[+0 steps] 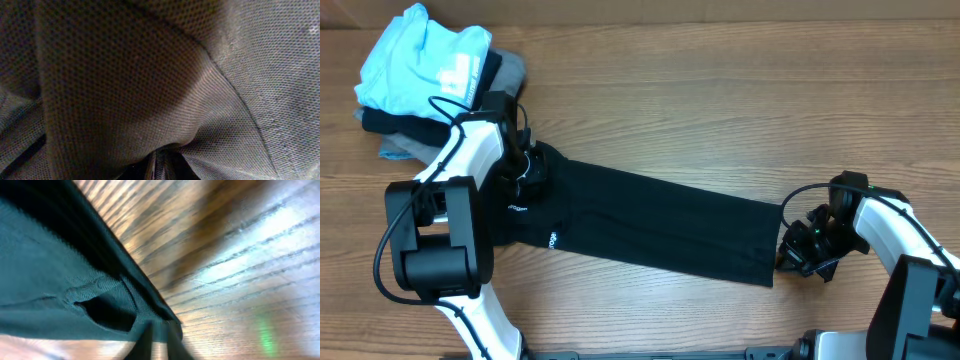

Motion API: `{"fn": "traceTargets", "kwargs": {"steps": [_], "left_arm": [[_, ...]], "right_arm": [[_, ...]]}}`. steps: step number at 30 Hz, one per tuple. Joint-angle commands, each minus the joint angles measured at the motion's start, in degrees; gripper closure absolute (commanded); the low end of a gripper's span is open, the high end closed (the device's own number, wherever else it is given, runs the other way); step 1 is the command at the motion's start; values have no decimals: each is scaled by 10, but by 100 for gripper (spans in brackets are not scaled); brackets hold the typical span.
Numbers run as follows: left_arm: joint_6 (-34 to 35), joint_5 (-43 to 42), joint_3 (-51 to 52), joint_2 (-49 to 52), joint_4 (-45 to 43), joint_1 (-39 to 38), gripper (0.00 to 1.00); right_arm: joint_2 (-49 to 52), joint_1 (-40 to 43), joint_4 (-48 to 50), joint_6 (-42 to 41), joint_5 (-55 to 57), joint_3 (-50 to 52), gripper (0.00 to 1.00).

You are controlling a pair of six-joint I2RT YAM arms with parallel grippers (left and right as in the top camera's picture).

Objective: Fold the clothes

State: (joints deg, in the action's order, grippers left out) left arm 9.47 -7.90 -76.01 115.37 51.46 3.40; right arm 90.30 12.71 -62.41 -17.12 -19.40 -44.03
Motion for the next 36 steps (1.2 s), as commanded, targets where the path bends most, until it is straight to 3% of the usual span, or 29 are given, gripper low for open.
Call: {"fn": "traceTargets", "kwargs": {"steps": [1,6,10,14,17,19,22,24,27,32,36], "left_arm": [[-7,38,28,31,7,0,87],[-7,38,28,31,7,0,85],[-7,38,28,31,8,0,84],[-7,38,28,31,8,0,84],[-7,37,28,31,8,-1,84],[-7,36,28,31,8,0,84],[-7,36,28,31,8,0,84],[-7,36,28,31,8,0,84],[-7,36,28,31,8,-1,84],[-7,36,28,31,8,0,84],[-7,36,28,31,12,0,84]], "right_arm": [[-9,1,8,1,-15,-14,51],[-9,1,59,1,-54,0,42],[-9,1,94,-11,-67,18,42],[-9,1,102,-11,-73,19,51],[-9,1,103,-11,-78,19,67],[-9,1,104,-11,-84,19,72],[-9,1,108,-11,-92,20,71],[-9,1,110,-12,-99,21,61],[-9,1,112,-11,-98,22,61],[-9,1,153,-25,-98,40,71],[-9,1,169,-41,-99,53,91]]}}
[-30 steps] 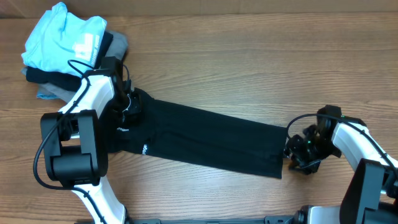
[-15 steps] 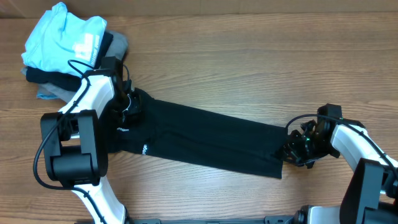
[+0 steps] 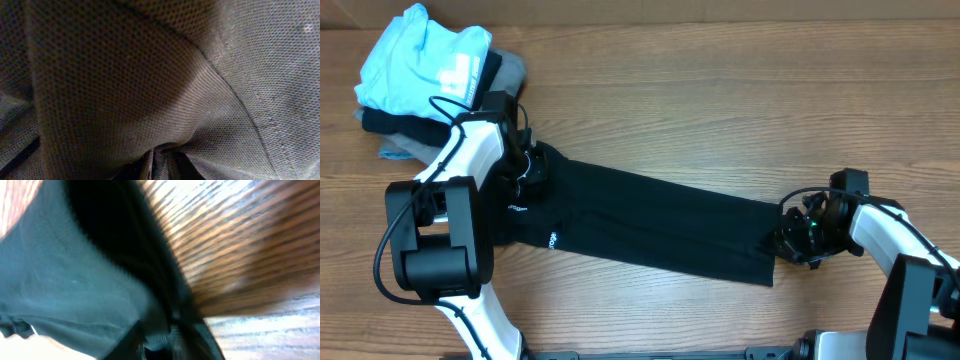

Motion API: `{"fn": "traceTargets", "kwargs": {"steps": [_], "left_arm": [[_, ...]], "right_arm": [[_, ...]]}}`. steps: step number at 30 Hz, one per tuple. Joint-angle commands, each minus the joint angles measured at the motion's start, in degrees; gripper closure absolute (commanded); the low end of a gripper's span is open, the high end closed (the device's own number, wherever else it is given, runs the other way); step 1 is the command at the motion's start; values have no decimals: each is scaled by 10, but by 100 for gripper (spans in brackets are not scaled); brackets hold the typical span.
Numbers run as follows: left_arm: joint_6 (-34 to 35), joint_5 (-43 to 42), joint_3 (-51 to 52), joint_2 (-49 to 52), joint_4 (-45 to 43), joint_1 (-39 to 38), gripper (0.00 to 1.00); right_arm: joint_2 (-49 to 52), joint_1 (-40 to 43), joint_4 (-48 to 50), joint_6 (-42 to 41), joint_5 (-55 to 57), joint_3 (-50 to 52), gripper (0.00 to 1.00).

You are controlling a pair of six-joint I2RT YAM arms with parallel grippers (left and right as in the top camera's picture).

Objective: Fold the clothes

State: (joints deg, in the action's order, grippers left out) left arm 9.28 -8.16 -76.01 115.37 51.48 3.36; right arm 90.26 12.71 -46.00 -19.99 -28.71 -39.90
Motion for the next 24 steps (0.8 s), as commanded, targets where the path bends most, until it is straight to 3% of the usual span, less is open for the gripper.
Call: {"fn": "traceTargets", "kwargs": {"steps": [1,11,18,19,20,22,24], "left_arm": [[-5,38,28,31,12,0,84],[-12,38,28,31,16,0,84],[-12,39,28,31,16,0,84],[-12,39,28,31,16,0,84],[-12,39,28,31,17,0,84],[-12,38,28,31,17,0,78],[-16,38,28,31,18,0,68]], "right_arm": [[-9,2,3,-13,-6,10,96],[-9,2,-132,31,10,-48,96],[-9,2,-143,28,84,-48,95],[-9,2,-138,28,91,-48,91],[-9,2,-122,28,92,-48,70],[-9,3,-95,28,92,-49,63],[-9,9,-73,28,92,-50,62]]}}
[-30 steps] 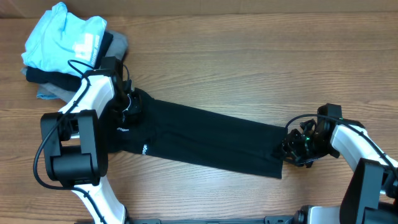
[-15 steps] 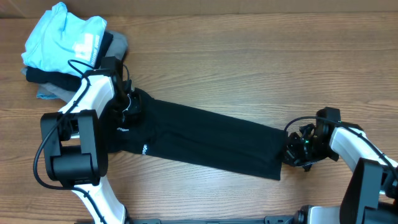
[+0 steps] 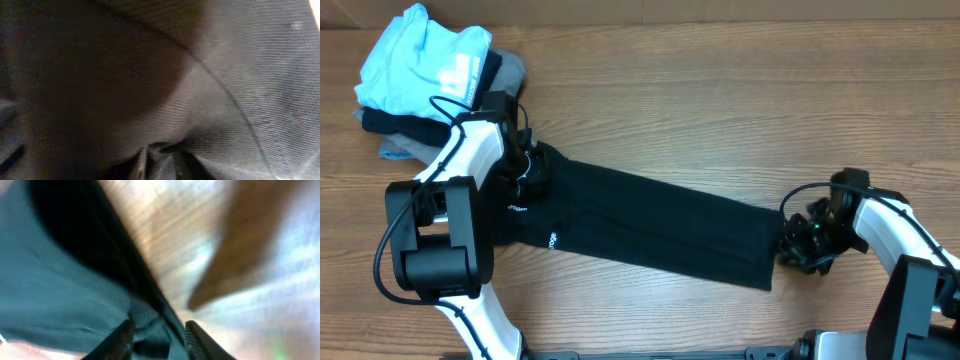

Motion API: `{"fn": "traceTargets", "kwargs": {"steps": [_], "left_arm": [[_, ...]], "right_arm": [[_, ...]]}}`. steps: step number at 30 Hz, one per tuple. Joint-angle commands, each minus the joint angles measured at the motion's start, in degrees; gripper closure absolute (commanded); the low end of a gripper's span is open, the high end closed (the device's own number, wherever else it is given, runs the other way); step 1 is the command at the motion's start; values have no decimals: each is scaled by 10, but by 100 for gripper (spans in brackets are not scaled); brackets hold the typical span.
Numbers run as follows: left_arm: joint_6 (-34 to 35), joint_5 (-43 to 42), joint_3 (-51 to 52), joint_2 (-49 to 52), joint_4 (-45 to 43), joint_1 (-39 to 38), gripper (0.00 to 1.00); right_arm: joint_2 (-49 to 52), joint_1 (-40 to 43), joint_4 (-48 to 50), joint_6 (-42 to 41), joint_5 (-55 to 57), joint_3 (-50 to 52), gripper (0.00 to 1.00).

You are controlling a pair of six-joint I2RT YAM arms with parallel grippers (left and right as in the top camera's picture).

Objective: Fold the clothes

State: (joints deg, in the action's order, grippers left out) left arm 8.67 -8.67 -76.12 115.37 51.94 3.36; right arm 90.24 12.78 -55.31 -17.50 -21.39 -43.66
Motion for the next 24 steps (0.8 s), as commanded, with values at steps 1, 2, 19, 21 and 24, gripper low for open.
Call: {"fn": "traceTargets", "kwargs": {"steps": [1,2,19,21,24], "left_arm": [[-10,43,29,31,15,0,62],[-12,43,28,31,17,0,57],[-57,-32,-196,7,188,-2,37],[-62,-32,-233,-1,208,-2,36],[-71,-35,-279,-18,233,-3,35]], "right_arm": [[-9,15,28,3,14,-14,61],[-9,23,34,10,7,-16,61],[-8,49,88,90,-70,47,46],[-8,49,101,90,-70,63,46],[-8,49,122,90,-89,79,47]]}}
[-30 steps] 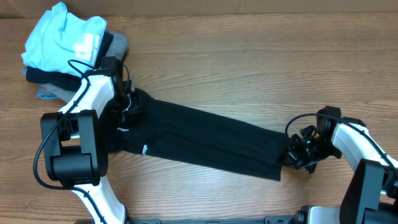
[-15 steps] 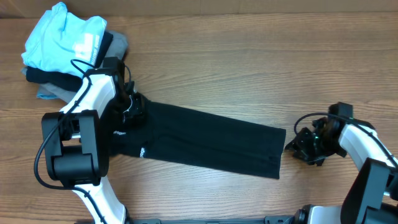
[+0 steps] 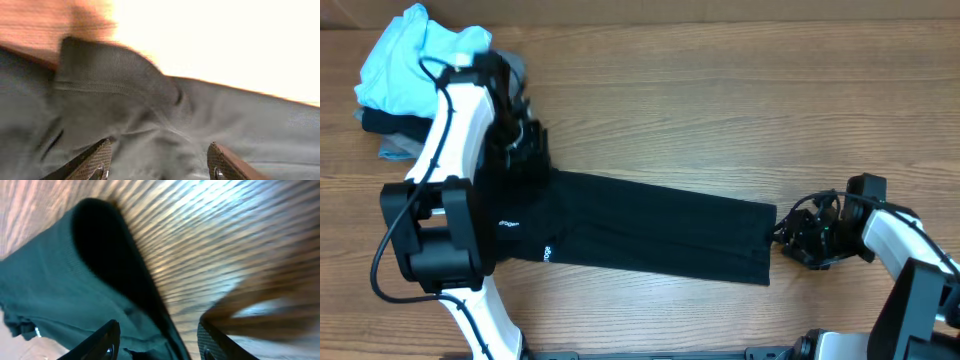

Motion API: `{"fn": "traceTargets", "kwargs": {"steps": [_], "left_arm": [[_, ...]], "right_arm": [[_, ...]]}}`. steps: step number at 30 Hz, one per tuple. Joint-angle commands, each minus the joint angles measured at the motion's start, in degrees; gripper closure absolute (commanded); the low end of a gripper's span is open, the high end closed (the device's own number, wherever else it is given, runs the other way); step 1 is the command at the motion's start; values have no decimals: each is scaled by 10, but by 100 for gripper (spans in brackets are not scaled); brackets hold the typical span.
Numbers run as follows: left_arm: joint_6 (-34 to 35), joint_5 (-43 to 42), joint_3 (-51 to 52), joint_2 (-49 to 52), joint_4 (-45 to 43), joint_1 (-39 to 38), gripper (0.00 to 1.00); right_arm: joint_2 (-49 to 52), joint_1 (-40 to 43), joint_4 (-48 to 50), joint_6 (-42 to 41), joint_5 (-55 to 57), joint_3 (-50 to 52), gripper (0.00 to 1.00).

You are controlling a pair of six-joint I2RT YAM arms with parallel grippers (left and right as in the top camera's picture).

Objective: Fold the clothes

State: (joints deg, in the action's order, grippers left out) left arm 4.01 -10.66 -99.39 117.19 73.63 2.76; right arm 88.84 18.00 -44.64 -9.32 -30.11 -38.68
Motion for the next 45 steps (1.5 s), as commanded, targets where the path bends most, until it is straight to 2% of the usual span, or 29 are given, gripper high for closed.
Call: {"fn": "traceTargets", "kwargs": {"steps": [1,6,9,19,27,30,33,36,45], "left_arm": [[-28,-17,-57,-43,21,1,35],[-35,-33,-85,-82,30,-10,33],[-39,-39,-88,-106,28,-16,32],[-41,-47,-88,-154,26,-33,30],[-43,-73,-89,-159,22,-36,30],[-43,-74,-89,-159,23,-36,30],[-45,-74,-89,-159,27,-36,30],[-50,-74,-89,-160,31,-36,30],[-50,-74,-89,-161,33,-36,31]], "right_arm": [[7,-4,18,8,-3,30,48],[7,-4,6,-10,-43,32,51],[7,-4,18,-71,16,37,51],[9,-9,17,-92,-6,42,53],[9,-83,42,-124,-5,47,53],[9,-101,54,-152,22,47,62],[9,-97,52,-151,22,44,82],[8,-85,43,-142,21,30,96],[6,5,-65,-104,61,-120,96]]}}
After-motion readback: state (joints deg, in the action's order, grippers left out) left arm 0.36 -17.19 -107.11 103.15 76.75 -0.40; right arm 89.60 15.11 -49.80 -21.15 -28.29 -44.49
